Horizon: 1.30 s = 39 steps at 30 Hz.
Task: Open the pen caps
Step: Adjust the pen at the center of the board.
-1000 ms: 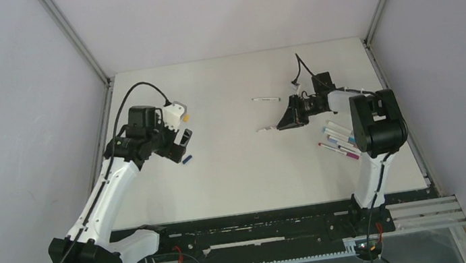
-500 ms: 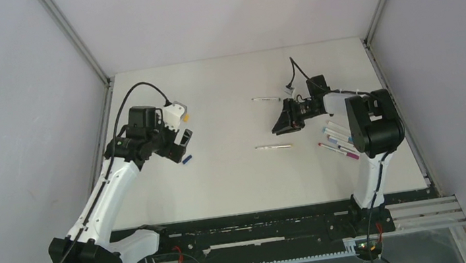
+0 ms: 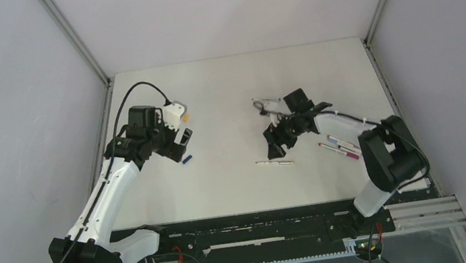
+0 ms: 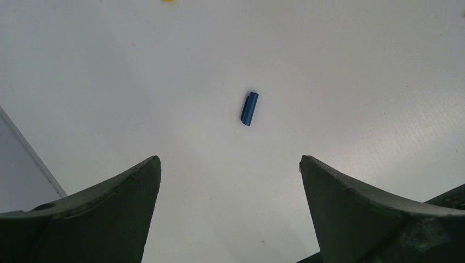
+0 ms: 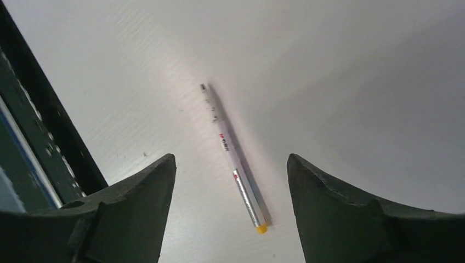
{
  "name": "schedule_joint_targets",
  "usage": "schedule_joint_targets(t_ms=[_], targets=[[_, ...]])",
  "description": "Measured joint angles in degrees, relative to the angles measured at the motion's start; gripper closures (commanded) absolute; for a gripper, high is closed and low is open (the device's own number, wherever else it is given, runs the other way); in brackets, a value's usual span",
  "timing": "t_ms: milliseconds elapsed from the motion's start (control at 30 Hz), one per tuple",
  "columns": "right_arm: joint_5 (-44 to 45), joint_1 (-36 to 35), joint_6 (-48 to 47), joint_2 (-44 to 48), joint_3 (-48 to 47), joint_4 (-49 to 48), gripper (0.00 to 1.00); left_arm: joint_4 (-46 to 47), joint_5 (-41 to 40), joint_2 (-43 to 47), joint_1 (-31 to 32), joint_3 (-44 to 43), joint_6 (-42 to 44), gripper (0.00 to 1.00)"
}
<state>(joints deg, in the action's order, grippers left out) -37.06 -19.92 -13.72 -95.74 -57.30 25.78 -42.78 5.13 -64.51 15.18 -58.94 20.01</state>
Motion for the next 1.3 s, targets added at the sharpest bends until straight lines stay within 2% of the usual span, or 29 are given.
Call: schedule_joint_targets(t_ms=[67, 100, 133, 433, 767, 1100, 1300], targets=[[3.74, -4.74, -4.33, 4.72, 3.17, -0.26, 0.23, 0.11, -0.02, 0.0, 0.0, 0.0, 0.02, 0.0], [5.07, -5.53, -6.1, 5.9, 4.04, -0.2, 0.13, 0.15, -0.02, 0.0, 0.0, 0.0, 0.0, 0.0], [6.84, -7.8, -7.82, 6.4, 4.61, -0.2, 0.09, 0.15, -0.04, 0.0, 0.0, 0.02, 0.02, 0.0], [22.16, -14.75, -15.43, 4.66, 8.98, -1.84, 0.07, 0.24, -0.46, 0.0, -0.02, 0.13, 0.02, 0.0], [23.47, -17.35, -16.0, 3.48, 8.2, -3.76, 0.19, 0.33, -0.46, 0.0, -0.04, 0.13, 0.0, 0.0], [23.47, -17.62, -16.0, 3.08, 7.96, -4.74, 0.19, 0.33, -0.46, 0.0, -0.04, 0.13, 0.02, 0.0], [23.91, -17.64, -16.0, 2.99, 7.74, -4.79, 0.13, 0.33, -0.46, 0.0, -0.04, 0.13, 0.02, 0.0]])
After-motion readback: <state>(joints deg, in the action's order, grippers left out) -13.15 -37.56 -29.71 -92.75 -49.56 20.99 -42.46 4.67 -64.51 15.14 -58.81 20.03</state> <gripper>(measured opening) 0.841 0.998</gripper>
